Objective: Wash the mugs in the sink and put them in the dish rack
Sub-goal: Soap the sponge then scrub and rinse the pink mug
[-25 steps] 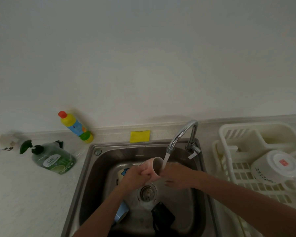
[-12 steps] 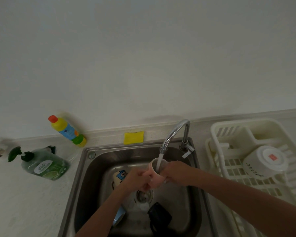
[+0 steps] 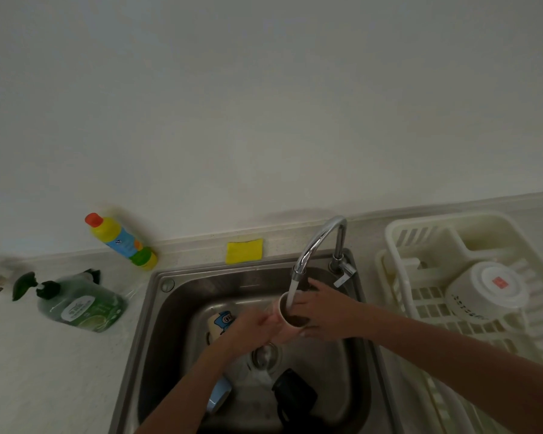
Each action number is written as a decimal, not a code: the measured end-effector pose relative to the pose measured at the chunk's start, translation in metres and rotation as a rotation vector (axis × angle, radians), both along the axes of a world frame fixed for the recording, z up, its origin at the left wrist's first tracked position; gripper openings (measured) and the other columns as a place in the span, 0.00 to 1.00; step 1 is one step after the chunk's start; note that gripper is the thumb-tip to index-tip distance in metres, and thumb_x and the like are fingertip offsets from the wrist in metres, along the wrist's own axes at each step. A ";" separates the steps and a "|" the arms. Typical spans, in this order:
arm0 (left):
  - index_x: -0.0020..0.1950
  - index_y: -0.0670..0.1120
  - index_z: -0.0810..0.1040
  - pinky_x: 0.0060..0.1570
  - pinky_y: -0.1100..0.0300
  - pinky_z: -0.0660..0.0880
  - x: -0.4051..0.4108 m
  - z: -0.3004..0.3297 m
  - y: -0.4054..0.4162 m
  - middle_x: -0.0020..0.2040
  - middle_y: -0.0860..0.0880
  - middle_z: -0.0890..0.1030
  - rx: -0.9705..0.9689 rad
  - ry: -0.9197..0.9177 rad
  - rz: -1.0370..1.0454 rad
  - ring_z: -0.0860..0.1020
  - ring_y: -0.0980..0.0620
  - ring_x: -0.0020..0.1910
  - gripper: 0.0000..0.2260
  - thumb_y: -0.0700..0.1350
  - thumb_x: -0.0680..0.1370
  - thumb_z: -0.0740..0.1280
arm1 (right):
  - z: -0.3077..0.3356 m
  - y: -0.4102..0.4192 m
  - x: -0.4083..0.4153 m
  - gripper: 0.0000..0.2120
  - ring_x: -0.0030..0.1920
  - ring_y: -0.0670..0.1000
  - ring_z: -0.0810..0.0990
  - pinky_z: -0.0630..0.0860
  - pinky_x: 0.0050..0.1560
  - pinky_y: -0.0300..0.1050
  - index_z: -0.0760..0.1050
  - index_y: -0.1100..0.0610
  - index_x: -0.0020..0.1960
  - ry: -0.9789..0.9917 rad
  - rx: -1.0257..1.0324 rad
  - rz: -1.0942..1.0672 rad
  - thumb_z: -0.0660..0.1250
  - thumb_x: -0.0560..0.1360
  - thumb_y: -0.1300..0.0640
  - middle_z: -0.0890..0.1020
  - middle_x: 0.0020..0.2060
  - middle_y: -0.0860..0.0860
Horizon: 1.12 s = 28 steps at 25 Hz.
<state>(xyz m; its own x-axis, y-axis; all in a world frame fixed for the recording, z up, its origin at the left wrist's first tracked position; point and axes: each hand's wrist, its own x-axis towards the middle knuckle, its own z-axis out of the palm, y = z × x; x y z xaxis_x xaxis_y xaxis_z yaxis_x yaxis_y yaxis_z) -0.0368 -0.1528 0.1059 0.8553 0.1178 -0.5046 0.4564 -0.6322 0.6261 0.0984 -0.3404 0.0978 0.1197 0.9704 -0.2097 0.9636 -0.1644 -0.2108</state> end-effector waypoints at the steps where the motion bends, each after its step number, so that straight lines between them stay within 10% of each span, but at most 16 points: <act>1: 0.40 0.49 0.79 0.35 0.61 0.75 -0.002 -0.001 0.001 0.34 0.49 0.81 -0.001 -0.004 -0.013 0.77 0.57 0.31 0.13 0.53 0.80 0.64 | -0.007 -0.002 -0.002 0.22 0.68 0.51 0.73 0.64 0.69 0.57 0.71 0.49 0.66 0.037 -0.018 0.007 0.59 0.75 0.43 0.76 0.66 0.49; 4: 0.44 0.47 0.80 0.38 0.58 0.78 -0.009 -0.006 0.006 0.37 0.47 0.82 -0.004 0.011 -0.025 0.80 0.51 0.34 0.14 0.57 0.78 0.64 | -0.018 0.006 -0.022 0.17 0.58 0.53 0.78 0.75 0.60 0.53 0.75 0.52 0.62 0.173 -0.064 0.044 0.62 0.76 0.47 0.80 0.59 0.51; 8: 0.45 0.48 0.80 0.39 0.56 0.79 -0.011 -0.007 0.006 0.37 0.49 0.82 -0.057 -0.008 0.048 0.81 0.51 0.34 0.13 0.56 0.80 0.64 | -0.029 0.009 -0.015 0.30 0.74 0.56 0.64 0.60 0.72 0.62 0.63 0.51 0.73 0.006 -0.017 -0.047 0.63 0.74 0.43 0.66 0.74 0.52; 13: 0.46 0.47 0.80 0.34 0.65 0.74 -0.008 -0.003 0.003 0.36 0.50 0.80 -0.042 0.015 0.080 0.78 0.57 0.32 0.11 0.50 0.82 0.62 | -0.022 0.020 -0.023 0.16 0.56 0.51 0.79 0.75 0.59 0.50 0.76 0.52 0.59 0.238 -0.018 -0.085 0.68 0.75 0.46 0.80 0.55 0.50; 28: 0.44 0.46 0.80 0.42 0.53 0.80 0.006 0.001 -0.001 0.36 0.49 0.82 0.054 0.009 0.035 0.81 0.51 0.36 0.14 0.54 0.80 0.62 | -0.011 0.020 -0.022 0.15 0.53 0.49 0.80 0.77 0.56 0.45 0.78 0.53 0.59 0.499 0.099 -0.239 0.70 0.75 0.48 0.81 0.54 0.50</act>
